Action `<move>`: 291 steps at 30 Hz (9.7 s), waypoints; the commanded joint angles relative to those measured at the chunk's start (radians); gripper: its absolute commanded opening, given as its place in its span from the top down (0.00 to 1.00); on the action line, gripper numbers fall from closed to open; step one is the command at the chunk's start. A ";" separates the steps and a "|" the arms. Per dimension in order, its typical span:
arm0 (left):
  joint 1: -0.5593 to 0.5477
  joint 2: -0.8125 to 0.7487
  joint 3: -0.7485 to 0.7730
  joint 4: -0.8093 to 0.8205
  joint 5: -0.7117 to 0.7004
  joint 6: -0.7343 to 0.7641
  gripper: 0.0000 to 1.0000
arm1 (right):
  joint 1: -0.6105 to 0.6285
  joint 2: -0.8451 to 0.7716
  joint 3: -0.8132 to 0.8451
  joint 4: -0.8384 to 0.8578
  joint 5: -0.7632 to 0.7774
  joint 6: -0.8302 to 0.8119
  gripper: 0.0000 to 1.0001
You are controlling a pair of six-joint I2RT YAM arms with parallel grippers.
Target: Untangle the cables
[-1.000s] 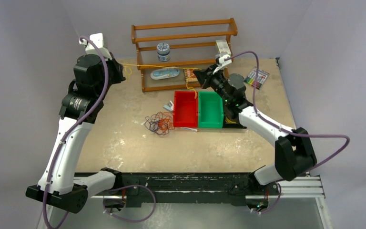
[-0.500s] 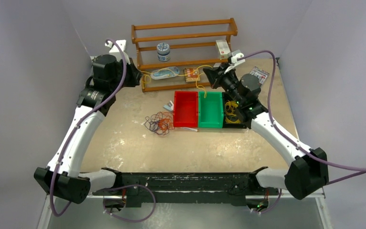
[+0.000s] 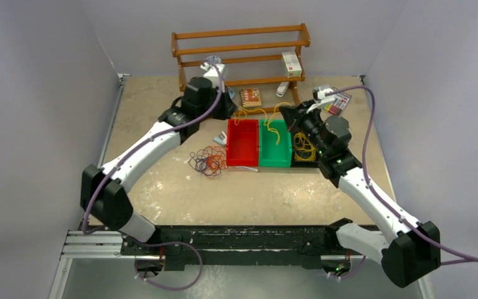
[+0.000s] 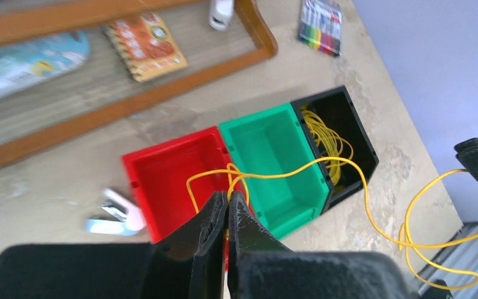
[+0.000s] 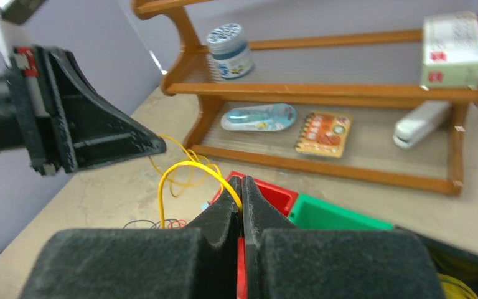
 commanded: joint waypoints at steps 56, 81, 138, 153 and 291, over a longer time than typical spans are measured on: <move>-0.277 0.845 0.668 0.217 0.109 -0.119 0.72 | -0.472 0.034 -0.142 -0.098 0.091 0.037 1.00; -0.182 0.234 0.088 0.231 -0.153 -0.065 0.57 | -0.471 0.206 -0.063 -0.169 0.005 -0.056 1.00; -0.113 -0.094 -0.101 -0.067 -0.493 0.159 0.57 | -0.297 0.343 0.180 -0.469 0.248 -0.158 0.57; -0.113 -0.096 -0.107 -0.066 -0.487 0.152 0.57 | -0.297 0.303 0.223 -0.608 -0.089 -0.225 0.41; -0.112 -0.107 -0.194 -0.050 -0.456 0.061 0.57 | -0.298 0.551 0.284 -0.482 0.143 -0.222 0.60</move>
